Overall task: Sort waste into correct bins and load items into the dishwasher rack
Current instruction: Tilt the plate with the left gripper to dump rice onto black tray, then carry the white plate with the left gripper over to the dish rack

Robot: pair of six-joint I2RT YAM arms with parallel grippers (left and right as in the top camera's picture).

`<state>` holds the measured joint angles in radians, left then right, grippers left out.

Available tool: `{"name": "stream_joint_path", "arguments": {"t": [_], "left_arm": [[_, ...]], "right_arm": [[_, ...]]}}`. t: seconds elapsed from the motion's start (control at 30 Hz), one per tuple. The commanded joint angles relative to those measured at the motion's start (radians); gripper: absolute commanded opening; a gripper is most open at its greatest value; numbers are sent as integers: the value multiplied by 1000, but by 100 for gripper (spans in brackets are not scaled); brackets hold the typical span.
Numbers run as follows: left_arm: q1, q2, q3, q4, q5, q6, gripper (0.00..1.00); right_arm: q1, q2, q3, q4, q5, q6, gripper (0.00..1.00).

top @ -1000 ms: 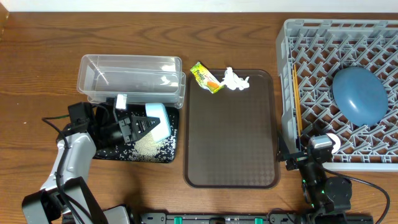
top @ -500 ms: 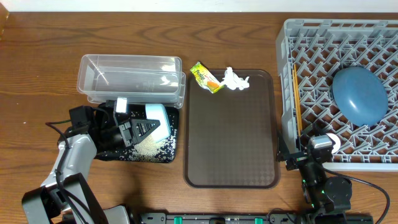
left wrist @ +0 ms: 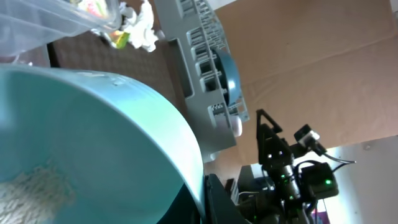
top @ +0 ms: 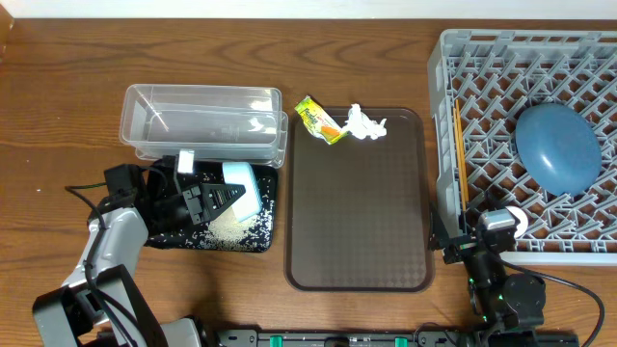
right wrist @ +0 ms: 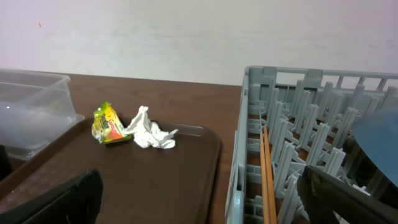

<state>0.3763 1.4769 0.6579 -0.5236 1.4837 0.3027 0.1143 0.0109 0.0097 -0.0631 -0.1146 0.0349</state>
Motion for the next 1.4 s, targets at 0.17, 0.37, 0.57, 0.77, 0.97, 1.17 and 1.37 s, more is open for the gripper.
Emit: {"name": "stream_joint_path", "arguments": {"t": [0.17,0.37,0.57,0.77,0.97,1.17,1.37], "left_arm": [[2,7,-6,-5,-59,-75,6],[-5,6,-10,13,-40,-92,6],[-16,3,-9,15,-81,-138,6],[-8,9,-10,40,62,-105,6],[-34,4,-9,40,73,-117,6],[-92,-51,30,40,-36,-227,6],[-278,-238,195,66,-398,-477,6]], "right_arm": [[-3,-5,-5,0,6,2,99],[-3,-5,-5,0,6,2,99],[-3,-5,-5,0,6,1,99],[-3,-5,-5,0,6,1,99],[-3,-5,-5,0,6,2,99],[-3,-5,-5,0,6,2,99],[-3,-5,-5,0,6,1,99]]}}
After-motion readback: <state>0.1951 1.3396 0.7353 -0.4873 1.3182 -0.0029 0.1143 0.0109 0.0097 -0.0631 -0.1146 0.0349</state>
